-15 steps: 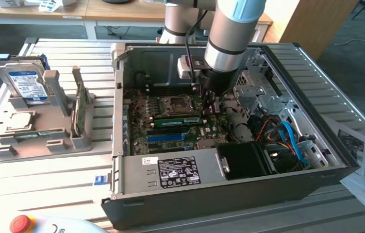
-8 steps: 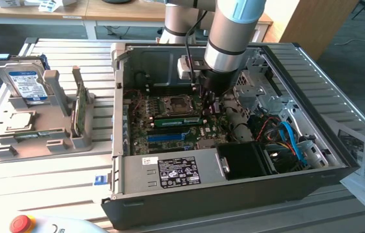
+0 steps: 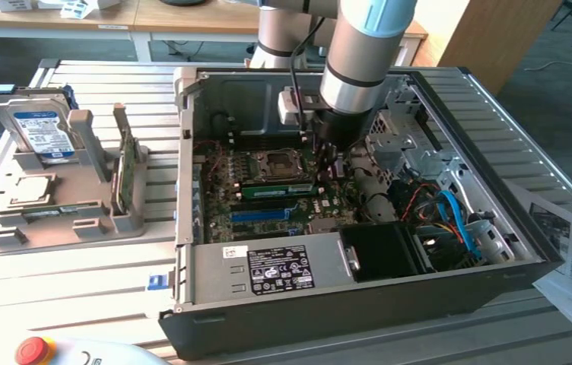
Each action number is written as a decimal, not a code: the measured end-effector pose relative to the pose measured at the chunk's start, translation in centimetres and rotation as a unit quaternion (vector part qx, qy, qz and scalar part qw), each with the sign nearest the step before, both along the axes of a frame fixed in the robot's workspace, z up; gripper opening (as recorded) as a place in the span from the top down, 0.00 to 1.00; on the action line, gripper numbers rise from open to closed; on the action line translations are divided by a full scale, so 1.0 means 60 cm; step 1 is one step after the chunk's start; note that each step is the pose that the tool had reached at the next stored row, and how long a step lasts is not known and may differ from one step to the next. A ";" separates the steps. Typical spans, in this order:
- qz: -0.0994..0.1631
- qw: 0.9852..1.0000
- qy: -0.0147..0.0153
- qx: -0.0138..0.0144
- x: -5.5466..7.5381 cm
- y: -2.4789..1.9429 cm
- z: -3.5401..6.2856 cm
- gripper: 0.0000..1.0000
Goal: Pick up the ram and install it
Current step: 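Press down the ram until it locks into place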
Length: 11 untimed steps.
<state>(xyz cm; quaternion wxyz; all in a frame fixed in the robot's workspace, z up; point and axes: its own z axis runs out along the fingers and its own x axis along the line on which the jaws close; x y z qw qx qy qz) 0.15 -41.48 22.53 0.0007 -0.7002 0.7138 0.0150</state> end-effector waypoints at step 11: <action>0.000 1.000 0.000 0.000 0.000 0.0000 -0.002 0.89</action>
